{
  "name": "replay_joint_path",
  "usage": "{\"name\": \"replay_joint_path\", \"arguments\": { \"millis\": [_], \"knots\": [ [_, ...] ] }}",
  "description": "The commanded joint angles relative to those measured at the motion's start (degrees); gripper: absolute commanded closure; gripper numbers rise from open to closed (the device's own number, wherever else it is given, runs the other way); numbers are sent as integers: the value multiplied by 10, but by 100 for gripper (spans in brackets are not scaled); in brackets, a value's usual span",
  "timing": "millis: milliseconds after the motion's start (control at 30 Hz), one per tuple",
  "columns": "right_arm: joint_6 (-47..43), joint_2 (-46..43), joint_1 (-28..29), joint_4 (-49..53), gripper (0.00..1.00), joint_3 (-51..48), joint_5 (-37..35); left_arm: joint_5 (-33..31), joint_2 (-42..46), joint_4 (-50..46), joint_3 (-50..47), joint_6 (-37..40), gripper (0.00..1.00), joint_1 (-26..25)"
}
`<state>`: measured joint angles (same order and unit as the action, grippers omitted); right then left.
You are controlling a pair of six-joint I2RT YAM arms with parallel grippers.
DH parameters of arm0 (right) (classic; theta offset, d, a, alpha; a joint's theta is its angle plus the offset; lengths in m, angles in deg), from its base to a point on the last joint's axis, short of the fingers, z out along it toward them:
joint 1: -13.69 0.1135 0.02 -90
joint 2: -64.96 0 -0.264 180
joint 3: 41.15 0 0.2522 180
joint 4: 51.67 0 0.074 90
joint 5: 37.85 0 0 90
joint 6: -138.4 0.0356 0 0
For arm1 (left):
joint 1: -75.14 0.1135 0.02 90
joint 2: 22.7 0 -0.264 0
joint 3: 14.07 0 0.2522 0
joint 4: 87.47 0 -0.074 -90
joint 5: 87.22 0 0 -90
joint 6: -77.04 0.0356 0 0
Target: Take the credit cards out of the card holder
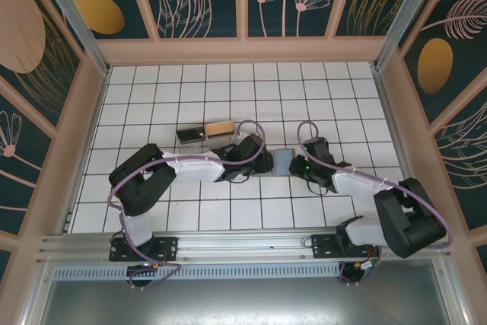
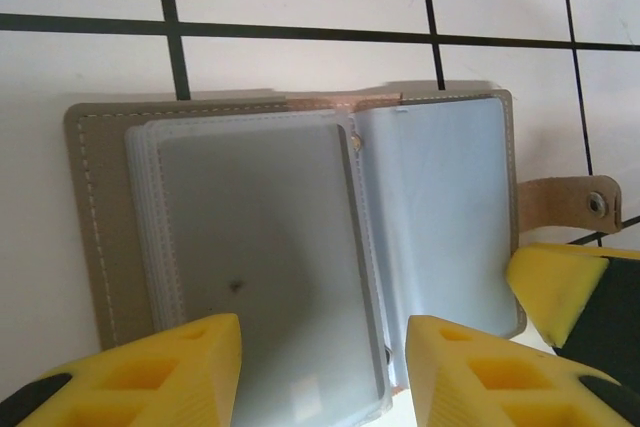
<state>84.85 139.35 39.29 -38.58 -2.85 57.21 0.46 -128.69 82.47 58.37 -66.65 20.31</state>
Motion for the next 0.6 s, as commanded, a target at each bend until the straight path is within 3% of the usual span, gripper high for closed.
{"name": "replay_joint_path", "arguments": {
  "millis": [0,567],
  "knots": [
    [11,1,5,4,76,-16,14,-19,0,-17,6,-2,51,-4],
    [19,4,8,-2,76,-22,19,-25,-4,-23,0,-8,52,-4]
  ]
}}
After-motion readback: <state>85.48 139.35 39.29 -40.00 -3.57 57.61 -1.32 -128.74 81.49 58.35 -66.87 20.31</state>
